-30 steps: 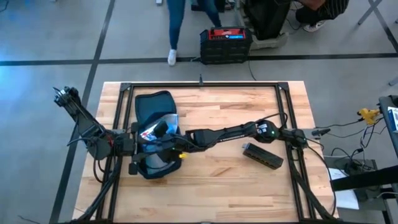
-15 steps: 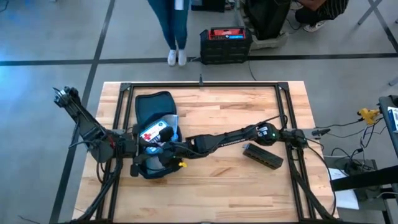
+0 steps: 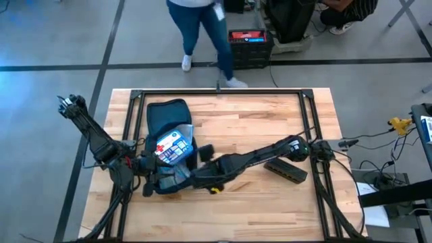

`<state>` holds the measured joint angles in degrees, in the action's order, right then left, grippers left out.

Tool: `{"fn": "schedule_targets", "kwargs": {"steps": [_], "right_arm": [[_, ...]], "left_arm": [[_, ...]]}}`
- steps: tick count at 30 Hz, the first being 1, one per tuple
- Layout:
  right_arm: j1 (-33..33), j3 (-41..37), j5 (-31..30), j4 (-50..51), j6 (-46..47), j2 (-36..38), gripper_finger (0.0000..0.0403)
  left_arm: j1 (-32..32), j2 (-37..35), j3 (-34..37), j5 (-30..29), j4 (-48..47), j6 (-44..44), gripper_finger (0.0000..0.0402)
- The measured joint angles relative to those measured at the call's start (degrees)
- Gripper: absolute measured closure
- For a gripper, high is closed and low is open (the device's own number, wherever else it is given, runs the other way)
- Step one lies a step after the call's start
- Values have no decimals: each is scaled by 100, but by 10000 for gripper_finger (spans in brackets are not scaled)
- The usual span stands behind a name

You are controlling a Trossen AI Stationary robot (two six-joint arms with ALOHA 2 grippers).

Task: Unpack backpack
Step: Put the black pill organizer into the backpack

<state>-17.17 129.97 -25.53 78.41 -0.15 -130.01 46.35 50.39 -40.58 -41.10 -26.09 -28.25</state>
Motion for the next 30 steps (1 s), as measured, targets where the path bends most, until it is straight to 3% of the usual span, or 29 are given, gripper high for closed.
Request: {"fn": "schedule_targets", "kwargs": {"steps": [3,5,8,15,18,25,30], "right_arm": [[-5,-1,-45,1151,902,167,163],[-9,-207,27,1096,1279,406,166],[-63,-690,652,1184,1536,916,173],[13,-2701,800,1147,2775,2595,183],[54,-3541,1166,1145,3523,3352,178],[67,-5321,2287,816,5106,5038,156],[68,-6539,2960,-520,5469,5916,138]], "left_arm": [[0,78,86,7,-203,-227,283],[0,172,174,9,-311,-469,283],[0,327,345,11,-382,-819,283],[-11,665,661,277,-520,-1546,283],[-22,772,665,324,-528,-1700,283],[-37,804,671,317,-908,-1955,283],[-37,771,703,319,-1582,-2786,283]]}}
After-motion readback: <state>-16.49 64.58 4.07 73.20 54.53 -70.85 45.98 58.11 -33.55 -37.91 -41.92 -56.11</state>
